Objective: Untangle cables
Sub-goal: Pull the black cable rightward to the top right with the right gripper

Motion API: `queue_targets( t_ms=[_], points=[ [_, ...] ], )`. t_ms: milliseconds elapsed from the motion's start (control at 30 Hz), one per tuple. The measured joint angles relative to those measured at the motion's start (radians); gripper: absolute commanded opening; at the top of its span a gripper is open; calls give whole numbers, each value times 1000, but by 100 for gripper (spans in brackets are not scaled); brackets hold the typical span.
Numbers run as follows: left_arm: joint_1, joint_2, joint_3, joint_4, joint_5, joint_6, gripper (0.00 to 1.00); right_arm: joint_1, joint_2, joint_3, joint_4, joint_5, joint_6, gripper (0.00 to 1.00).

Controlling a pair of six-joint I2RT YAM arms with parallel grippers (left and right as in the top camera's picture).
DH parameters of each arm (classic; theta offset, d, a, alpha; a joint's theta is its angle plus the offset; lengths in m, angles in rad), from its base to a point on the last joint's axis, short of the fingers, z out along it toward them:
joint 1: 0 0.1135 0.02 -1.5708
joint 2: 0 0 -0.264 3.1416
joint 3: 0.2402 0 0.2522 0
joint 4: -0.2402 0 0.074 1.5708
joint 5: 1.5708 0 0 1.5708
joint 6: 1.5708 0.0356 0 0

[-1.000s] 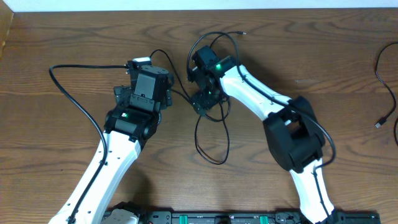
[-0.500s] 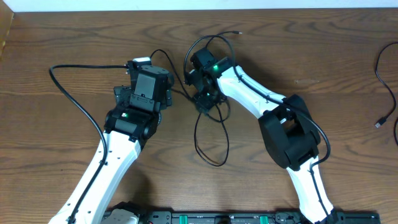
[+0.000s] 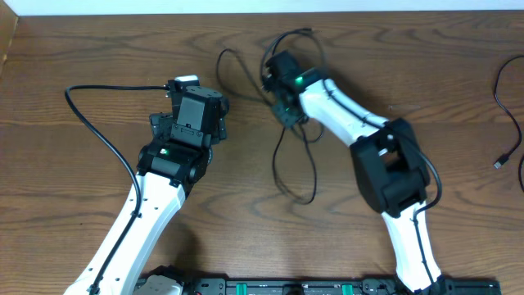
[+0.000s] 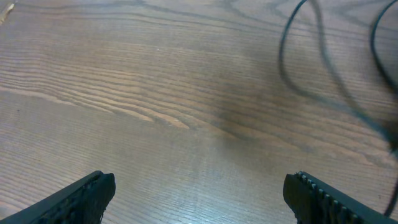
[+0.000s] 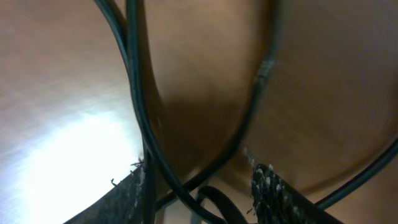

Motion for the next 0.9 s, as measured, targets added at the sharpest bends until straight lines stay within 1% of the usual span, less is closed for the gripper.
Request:
queue_targets(
  t_ms=[133, 300, 433, 500, 600, 633, 700, 767, 800, 833, 900],
  points=[
    [0, 0, 0, 0, 0, 0, 91, -108, 8, 0, 62, 13, 0, 52],
    [0, 0, 0, 0, 0, 0, 91, -290, 17, -1, 126, 30, 33, 54],
    [0, 0, 0, 0, 0, 0, 91, -460, 23, -2, 163, 32, 109, 49],
    [0, 0, 0, 0, 0, 0, 92, -523, 26, -3, 174, 24, 133, 49],
    [0, 0, 0, 0, 0, 0, 91, -627, 28, -4, 190, 21, 180, 56],
    [0, 0, 0, 0, 0, 0, 92, -649, 28, -5, 191, 21, 192, 57],
    [0, 0, 0, 0, 0, 0, 91, -703, 28, -6, 191, 21, 238, 63],
    [0, 0, 0, 0, 0, 0, 92, -737, 28, -7, 187, 18, 289, 66],
    [0, 0, 0, 0, 0, 0, 92, -749, 28, -8, 186, 15, 310, 70],
    [0, 0, 0, 0, 0, 0, 91, -759, 28, -8, 185, 12, 328, 75],
    [0, 0, 0, 0, 0, 0, 92, -785, 28, -9, 187, -11, 391, 78]
  ],
)
